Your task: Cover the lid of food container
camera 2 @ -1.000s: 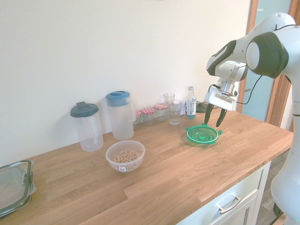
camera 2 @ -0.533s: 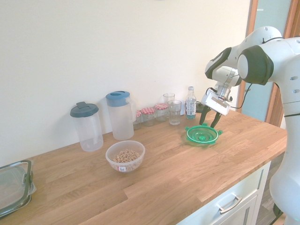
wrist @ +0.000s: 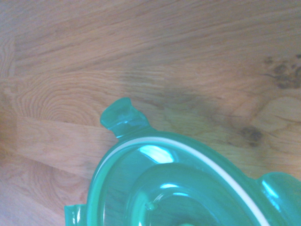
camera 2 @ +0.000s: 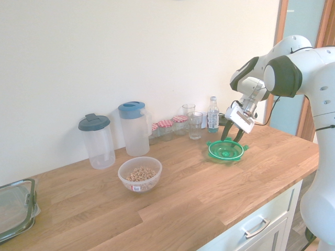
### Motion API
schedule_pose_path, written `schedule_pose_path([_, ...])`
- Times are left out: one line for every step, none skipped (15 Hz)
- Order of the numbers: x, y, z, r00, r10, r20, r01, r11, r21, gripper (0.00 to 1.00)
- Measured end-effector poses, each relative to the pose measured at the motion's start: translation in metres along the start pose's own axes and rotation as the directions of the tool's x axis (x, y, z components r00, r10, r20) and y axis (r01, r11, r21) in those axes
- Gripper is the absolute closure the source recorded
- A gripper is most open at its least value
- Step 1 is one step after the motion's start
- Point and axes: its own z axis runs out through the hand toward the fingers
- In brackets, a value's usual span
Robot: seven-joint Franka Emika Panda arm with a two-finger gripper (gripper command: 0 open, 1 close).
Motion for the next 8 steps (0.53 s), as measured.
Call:
schedule_pose_path([-0.0007,0.0011,0.001,1.0,-0.008,0.008,0.008,1.0,0.001,0.0])
schedule_pose_path([-0.0012,0.002,0.0016,1.0,-0.013,0.014,0.013,1.0,0.002,0.0])
schedule_pose_path([-0.0019,0.0028,0.0024,1.0,-0.017,0.021,0.017,1.0,0.003,0.0])
schedule_pose_path([-0.0027,0.0036,0.0036,0.999,-0.019,0.028,0.019,1.0,0.004,0.0])
schedule_pose_path([-0.0033,0.0041,0.0042,0.999,-0.021,0.03,0.02,1.0,0.004,1.0])
schedule_pose_path([-0.0038,0.0044,0.0049,0.999,-0.021,0.034,0.02,1.0,0.005,1.0])
schedule_pose_path([-0.0045,0.0048,0.0062,0.999,-0.019,0.039,0.019,1.0,0.007,1.0])
schedule_pose_path([-0.006,0.0047,0.0082,0.999,-0.019,0.044,0.018,1.0,0.01,1.0])
